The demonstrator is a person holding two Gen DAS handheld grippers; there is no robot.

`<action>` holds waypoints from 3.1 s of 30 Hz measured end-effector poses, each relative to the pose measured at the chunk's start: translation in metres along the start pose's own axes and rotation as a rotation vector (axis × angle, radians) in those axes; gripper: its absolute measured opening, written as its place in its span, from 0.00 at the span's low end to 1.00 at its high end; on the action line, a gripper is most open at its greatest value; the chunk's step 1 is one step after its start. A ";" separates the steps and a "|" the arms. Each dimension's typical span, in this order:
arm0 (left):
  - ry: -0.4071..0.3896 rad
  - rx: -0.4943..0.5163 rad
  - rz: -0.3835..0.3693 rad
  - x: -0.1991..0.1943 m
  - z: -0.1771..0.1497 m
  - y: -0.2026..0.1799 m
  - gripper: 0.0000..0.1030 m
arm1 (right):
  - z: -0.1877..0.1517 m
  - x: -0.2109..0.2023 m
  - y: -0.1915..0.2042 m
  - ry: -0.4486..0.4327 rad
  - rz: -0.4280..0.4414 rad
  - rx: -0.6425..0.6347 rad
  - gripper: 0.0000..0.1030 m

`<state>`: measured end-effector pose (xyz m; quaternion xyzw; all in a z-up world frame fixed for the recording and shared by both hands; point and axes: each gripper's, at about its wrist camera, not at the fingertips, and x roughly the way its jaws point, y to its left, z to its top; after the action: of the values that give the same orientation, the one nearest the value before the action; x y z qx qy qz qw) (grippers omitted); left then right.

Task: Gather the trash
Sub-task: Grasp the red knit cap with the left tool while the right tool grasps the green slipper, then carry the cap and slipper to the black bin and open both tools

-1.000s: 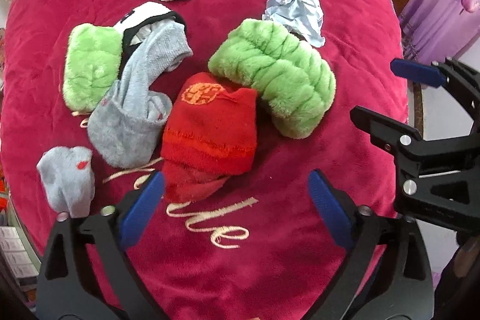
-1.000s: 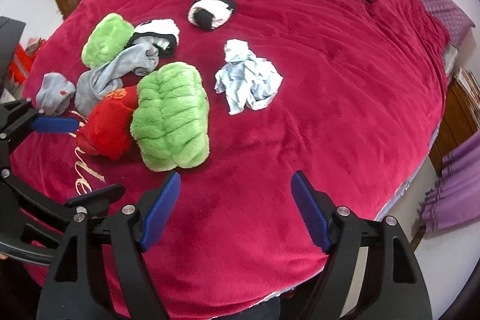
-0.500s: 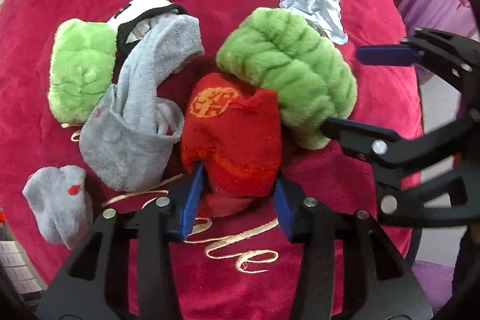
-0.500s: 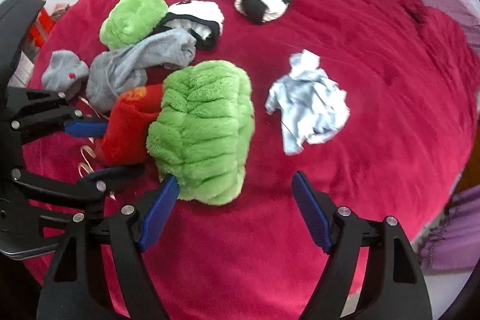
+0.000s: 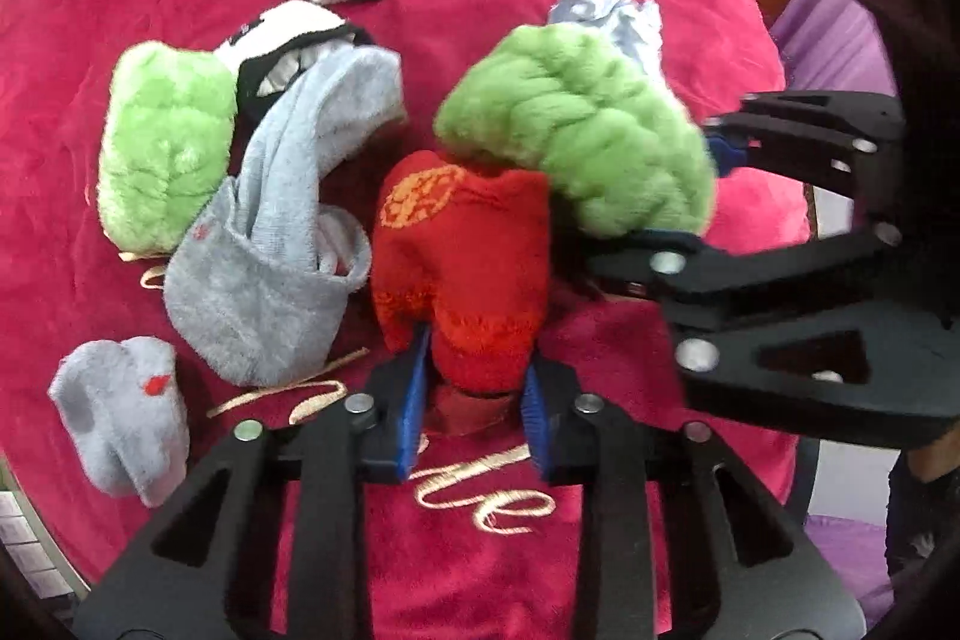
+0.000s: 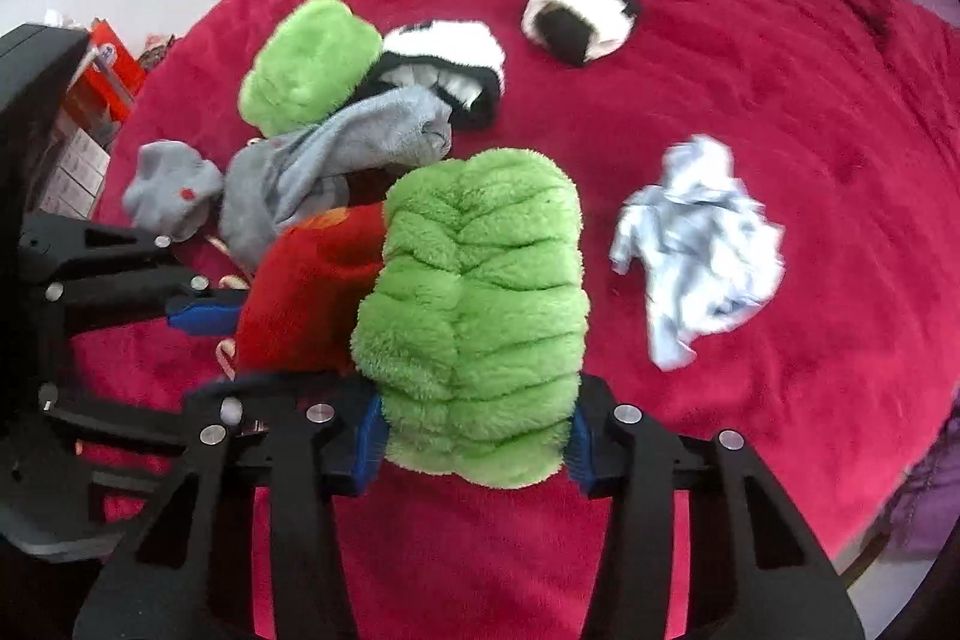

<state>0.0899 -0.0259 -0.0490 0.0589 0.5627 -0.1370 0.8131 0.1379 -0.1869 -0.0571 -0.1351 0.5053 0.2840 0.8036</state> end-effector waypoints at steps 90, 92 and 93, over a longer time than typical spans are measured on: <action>0.093 0.837 -0.119 0.056 -0.012 -0.392 0.70 | -0.381 -0.174 -0.141 -0.011 -0.437 0.968 0.44; 0.090 0.833 -0.108 0.055 -0.010 -0.388 0.70 | -0.379 -0.170 -0.144 -0.003 -0.433 0.964 0.44; 0.090 0.831 -0.105 0.055 -0.010 -0.385 0.71 | -0.378 -0.168 -0.145 0.002 -0.429 0.963 0.44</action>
<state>-0.0124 -0.4003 -0.0816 0.3589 0.4969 -0.3907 0.6868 -0.1091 -0.5479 -0.0892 0.1490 0.5404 -0.1515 0.8142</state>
